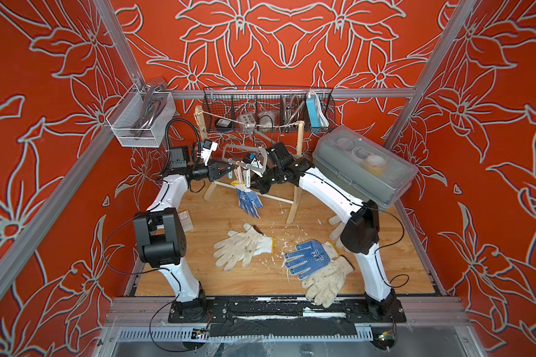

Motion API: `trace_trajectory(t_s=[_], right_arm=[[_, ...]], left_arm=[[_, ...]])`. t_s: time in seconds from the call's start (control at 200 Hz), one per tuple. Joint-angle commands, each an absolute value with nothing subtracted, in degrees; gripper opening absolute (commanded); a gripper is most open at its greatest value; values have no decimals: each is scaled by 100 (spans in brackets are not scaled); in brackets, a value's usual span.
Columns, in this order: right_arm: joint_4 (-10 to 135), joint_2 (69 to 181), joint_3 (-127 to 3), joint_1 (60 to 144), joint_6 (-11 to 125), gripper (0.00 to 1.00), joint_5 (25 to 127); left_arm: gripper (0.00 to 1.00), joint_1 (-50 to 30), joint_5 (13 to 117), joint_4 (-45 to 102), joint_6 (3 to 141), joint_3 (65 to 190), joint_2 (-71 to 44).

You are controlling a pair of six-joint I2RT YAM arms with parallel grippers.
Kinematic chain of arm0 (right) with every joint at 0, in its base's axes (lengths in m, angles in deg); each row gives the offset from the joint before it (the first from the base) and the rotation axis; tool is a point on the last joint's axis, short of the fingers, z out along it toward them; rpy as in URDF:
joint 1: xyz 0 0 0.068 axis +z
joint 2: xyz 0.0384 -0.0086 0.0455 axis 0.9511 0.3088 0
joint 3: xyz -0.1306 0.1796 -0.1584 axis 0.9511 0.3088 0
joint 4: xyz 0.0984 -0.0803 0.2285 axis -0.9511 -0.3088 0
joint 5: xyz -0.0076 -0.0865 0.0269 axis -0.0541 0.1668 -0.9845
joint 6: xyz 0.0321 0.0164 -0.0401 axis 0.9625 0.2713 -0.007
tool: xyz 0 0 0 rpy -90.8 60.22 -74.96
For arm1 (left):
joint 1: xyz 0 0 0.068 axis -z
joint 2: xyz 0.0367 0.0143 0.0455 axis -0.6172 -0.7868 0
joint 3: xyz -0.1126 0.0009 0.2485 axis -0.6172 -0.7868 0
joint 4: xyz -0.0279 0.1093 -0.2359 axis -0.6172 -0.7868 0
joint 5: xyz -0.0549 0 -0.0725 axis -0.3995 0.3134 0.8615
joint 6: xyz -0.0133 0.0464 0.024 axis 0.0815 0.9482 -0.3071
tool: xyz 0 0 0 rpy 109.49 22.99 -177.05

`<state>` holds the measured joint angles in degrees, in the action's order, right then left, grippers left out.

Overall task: Clip the gloves onto a hanger to dry
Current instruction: Clamp the glove onto the hanger.

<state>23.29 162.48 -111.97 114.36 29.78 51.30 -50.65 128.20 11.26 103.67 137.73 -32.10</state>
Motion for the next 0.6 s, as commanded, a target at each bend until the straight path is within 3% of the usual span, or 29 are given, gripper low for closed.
trace_trajectory(t_s=[0.0, 0.595], right_arm=[[2469, 16468, -11392, 11426, 2746, 0, 4716], [2490, 17056, -12050, 11328, 3003, 0, 4369]], left_arm=[[18, -5016, 13256, 1232, 10618, 13713, -2967], [17, -4873, 13381, 1370, 10505, 13738, -3063]])
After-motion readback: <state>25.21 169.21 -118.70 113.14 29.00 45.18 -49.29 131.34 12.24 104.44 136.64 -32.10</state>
